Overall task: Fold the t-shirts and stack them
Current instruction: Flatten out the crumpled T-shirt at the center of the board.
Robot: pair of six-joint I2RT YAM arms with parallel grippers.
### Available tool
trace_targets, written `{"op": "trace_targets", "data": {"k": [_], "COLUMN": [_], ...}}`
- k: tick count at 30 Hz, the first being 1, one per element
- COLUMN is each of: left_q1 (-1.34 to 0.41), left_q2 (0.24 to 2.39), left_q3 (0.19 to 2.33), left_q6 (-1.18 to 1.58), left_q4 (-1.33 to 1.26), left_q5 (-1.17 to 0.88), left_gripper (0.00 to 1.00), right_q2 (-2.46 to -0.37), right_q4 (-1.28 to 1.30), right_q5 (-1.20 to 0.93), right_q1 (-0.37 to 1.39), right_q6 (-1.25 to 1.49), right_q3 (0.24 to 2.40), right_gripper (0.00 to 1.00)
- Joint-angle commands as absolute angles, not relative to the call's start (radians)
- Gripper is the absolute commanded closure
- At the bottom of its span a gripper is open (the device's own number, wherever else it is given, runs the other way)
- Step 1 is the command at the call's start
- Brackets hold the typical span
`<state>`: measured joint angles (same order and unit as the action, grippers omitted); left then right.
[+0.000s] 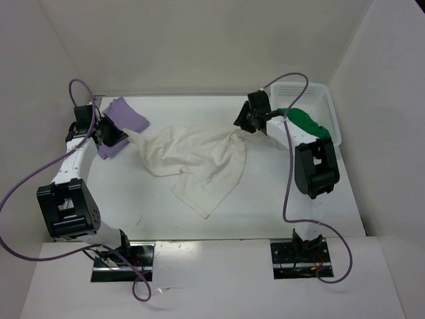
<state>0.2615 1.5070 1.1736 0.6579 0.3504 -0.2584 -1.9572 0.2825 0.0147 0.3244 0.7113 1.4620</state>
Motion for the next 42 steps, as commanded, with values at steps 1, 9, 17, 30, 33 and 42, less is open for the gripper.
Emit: {"op": "trace_targets", "data": {"k": [1,9,17,30,33,42], "left_q1": [0.268,0.268,0.268,0.268,0.268,0.268], "left_q2": [1.439,1.411,1.401,1.370,1.350,1.307], "left_q3": [1.161,1.081,1.008,0.968,0.959,0.948], "left_q6": [0.631,0.621,0.603,0.591,0.591,0.562], "left_q4": [0.353,0.333,0.342,0.353,0.364,0.419], "left_q5": [-0.249,-0.313,-0.322,-0.324,-0.304,-0.157], "left_gripper": [1.00,1.00,0.98,0.98,0.97,0.86], "right_q2": [-1.883,-1.476,-1.380,-1.644,-1.683,-1.297], "right_q4": [0.390,0.287,0.203,0.144,0.144,0.328], "right_q5": [0.000,-0.060,-0.064,0.095,0.121,0.149], "right_q1": [0.333,0.539,0.834,0.793,0.718,0.327], "right_q6": [0.618,0.809,1.051,1.060,1.019,0.835], "right_q3": [1.530,0.964,0.732,0.776,0.816,0.681], "right_gripper": [0.50,0.58,0.56,0.74,0.90,1.00]}}
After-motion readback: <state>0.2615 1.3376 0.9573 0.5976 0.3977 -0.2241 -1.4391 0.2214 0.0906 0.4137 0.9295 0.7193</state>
